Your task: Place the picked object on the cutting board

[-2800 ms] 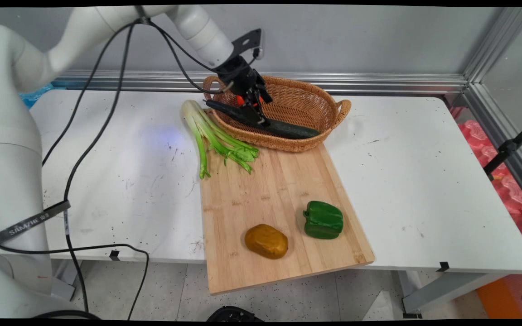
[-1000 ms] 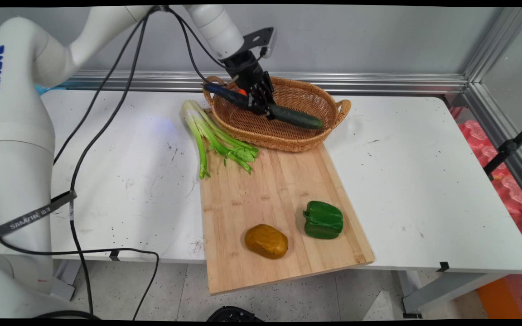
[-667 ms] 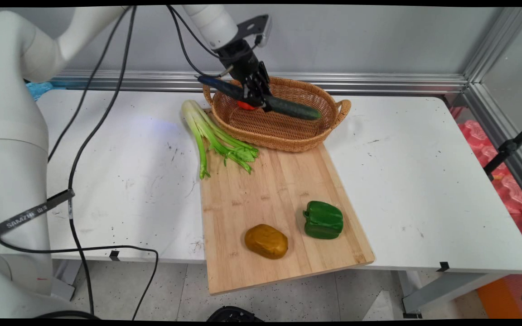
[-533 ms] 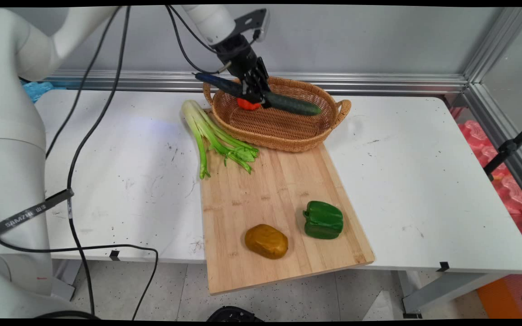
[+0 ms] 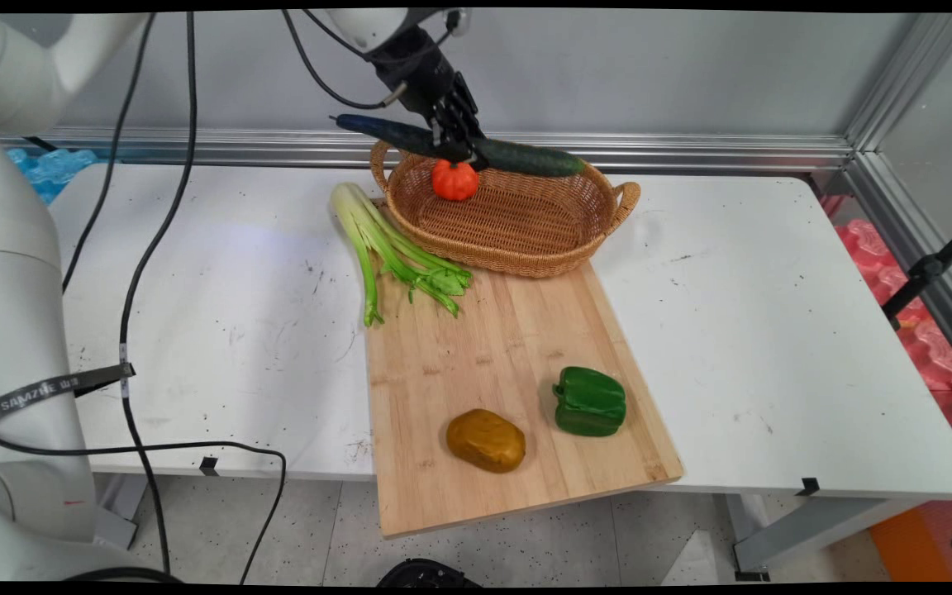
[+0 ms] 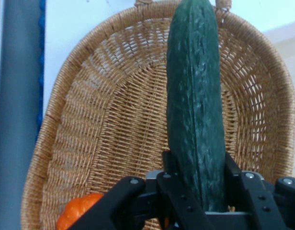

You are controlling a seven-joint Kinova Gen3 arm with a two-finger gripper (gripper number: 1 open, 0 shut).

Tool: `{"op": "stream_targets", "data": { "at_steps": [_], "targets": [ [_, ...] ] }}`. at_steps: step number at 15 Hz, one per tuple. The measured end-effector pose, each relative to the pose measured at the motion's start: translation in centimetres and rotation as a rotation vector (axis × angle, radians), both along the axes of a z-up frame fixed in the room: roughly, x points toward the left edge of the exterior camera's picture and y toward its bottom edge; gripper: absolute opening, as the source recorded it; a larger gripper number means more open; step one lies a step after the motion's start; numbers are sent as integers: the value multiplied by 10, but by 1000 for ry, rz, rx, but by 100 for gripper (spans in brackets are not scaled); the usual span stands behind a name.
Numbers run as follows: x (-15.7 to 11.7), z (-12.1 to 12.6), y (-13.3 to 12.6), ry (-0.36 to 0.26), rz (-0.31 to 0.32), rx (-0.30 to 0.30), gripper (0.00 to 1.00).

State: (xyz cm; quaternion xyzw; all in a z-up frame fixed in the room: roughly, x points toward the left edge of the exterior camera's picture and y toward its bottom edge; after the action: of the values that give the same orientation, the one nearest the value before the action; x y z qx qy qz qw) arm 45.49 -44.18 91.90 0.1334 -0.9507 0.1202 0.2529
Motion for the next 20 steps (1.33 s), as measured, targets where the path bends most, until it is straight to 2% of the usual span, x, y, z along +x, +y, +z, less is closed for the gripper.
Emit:
{"op": "stream_targets", "data": {
  "at_steps": [5, 11, 16, 20],
  "targets": [
    [2, 19, 26, 43, 77, -3, 0],
    [-10, 31, 66, 105, 159, 22, 0],
    [-22, 28, 91, 133, 200, 49, 0],
    [-36, 16, 112, 145, 216, 76, 0]
  ]
}}
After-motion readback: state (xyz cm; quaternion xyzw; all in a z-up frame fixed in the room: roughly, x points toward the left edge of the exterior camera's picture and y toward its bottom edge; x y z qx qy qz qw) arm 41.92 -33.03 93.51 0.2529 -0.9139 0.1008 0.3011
